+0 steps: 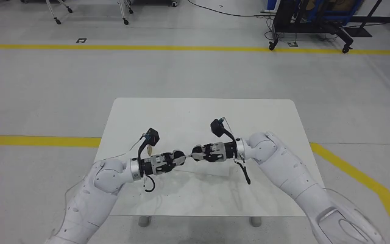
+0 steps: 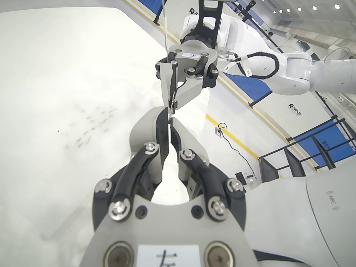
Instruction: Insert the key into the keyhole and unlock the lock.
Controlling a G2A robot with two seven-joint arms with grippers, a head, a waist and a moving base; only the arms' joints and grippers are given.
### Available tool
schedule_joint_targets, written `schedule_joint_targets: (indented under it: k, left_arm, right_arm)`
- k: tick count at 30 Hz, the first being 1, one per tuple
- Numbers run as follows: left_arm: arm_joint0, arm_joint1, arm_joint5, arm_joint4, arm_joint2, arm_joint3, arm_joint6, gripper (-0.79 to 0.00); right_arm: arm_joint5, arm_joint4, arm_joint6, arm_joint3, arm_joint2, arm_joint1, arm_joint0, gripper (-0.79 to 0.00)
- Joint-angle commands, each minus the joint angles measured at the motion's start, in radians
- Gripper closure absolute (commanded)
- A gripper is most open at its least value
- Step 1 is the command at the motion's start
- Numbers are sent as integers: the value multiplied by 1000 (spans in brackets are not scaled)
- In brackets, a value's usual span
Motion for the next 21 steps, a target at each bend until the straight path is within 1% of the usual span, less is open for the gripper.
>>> schedule_joint_targets:
  k: [1,3,5,8,14,16,18,19,21]
  left_arm:
    - [0,3,6,-3,-13,4,17,-785]
    - [2,6,5,4,-33,2,37,-785]
    - [6,12,35,50,-66,-6,69,-785]
    - [6,12,35,50,-66,-6,69,-785]
    - [6,12,35,50,-66,-6,69,-785]
    - [8,17,84,179,-115,-47,136,-785]
    - [60,27,146,351,-190,-131,248,-785]
    - [90,33,188,456,-230,-173,288,-785]
    - [148,41,285,644,-273,-242,323,-785]
  right_arm:
    - [0,-11,-15,-1,12,5,-2,0]
    - [0,-32,-39,-7,37,14,-11,0]
    - [0,-51,-70,-30,71,27,-31,0]
    - [0,-54,-120,-88,130,49,-83,0]
    - [0,-54,-120,-88,130,49,-83,0]
    - [0,-54,-120,-88,130,49,-83,0]
    - [0,-54,-120,-88,130,49,-83,0]
    - [0,-54,-120,-88,130,49,-83,0]
    - [0,-54,-120,-88,130,49,-83,0]
